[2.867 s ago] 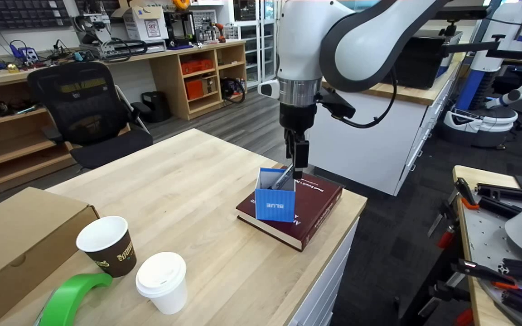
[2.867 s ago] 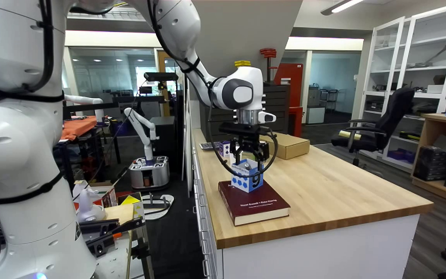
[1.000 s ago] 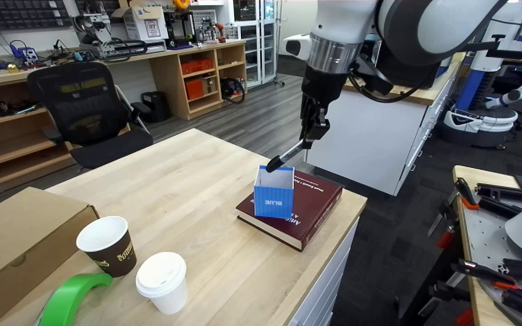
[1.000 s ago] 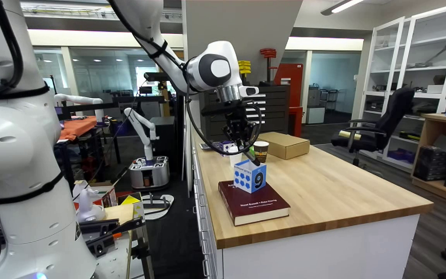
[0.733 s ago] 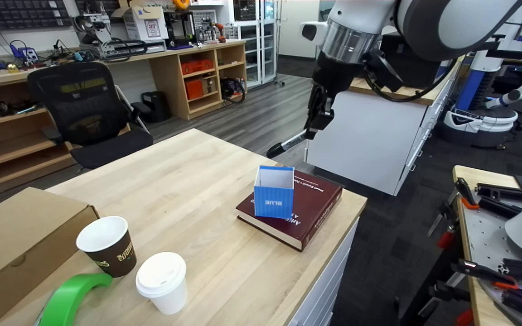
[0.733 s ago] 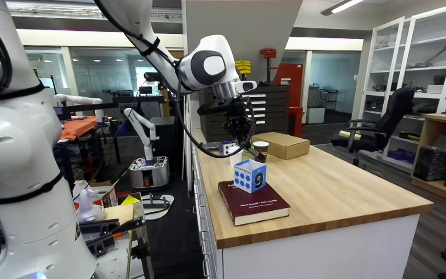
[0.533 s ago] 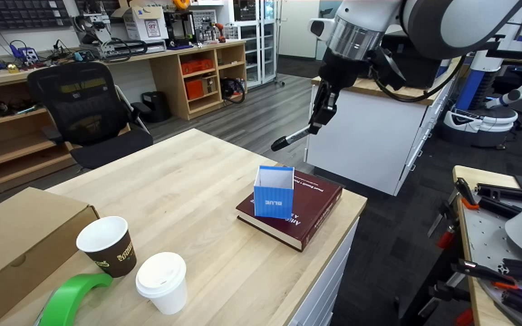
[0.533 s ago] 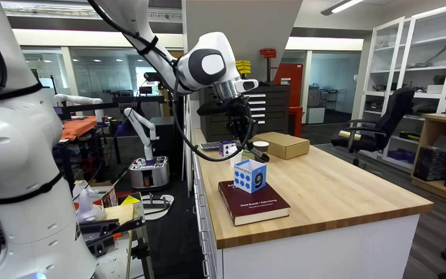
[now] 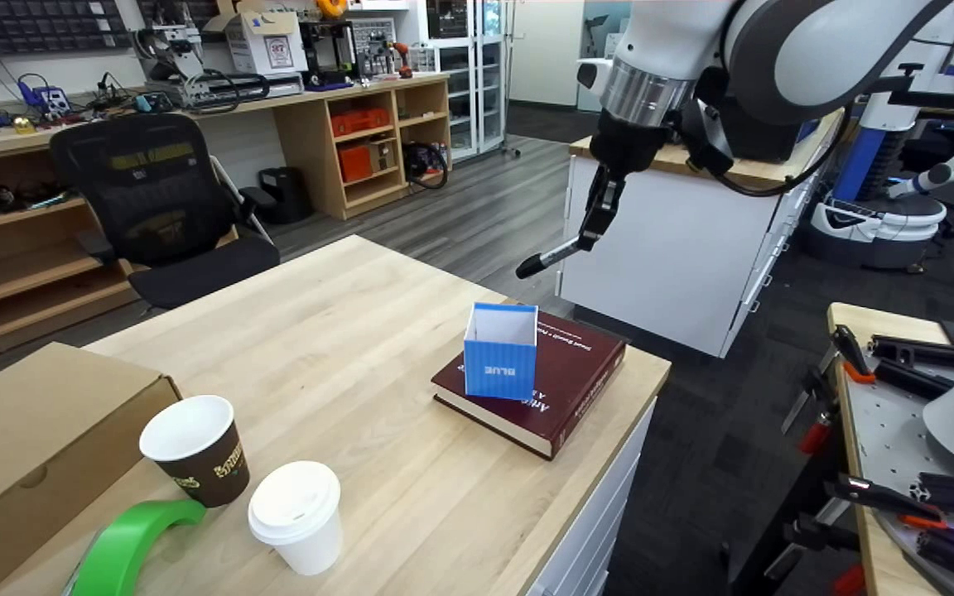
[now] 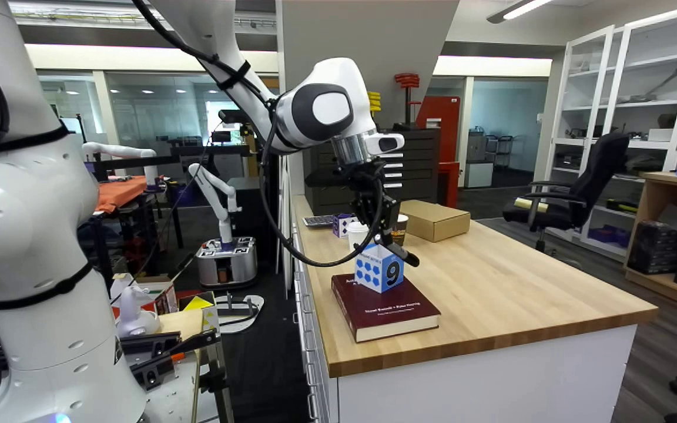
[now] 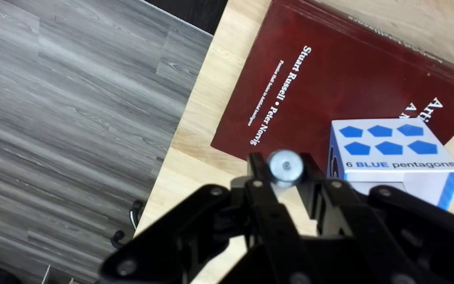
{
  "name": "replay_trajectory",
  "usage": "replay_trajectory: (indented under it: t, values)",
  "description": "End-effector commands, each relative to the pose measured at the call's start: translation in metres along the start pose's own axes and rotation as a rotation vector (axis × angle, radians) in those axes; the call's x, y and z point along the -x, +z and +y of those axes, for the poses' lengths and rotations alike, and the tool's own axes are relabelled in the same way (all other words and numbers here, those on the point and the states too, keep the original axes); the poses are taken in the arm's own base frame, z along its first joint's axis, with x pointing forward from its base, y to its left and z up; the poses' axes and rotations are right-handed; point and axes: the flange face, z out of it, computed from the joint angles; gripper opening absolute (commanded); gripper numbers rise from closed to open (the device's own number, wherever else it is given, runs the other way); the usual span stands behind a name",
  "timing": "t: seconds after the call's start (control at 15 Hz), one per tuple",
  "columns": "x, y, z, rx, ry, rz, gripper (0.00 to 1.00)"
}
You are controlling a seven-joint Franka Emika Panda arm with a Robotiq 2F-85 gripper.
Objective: Take the marker out of the box and place it on the book
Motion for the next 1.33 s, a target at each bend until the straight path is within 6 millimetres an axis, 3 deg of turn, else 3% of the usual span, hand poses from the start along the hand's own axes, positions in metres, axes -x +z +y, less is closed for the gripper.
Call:
replay_trajectory:
  t: [0.0,0.67,1.27]
  values:
    - [0.001,0.021,0.006,0.0,0.032,-0.029,0.06]
    - [0.002,0.088,-0.006,-0.02,-0.01,-0.145,0.06]
    - [0.008,0.107,-0.03,-0.008,-0.115,-0.201,0.06]
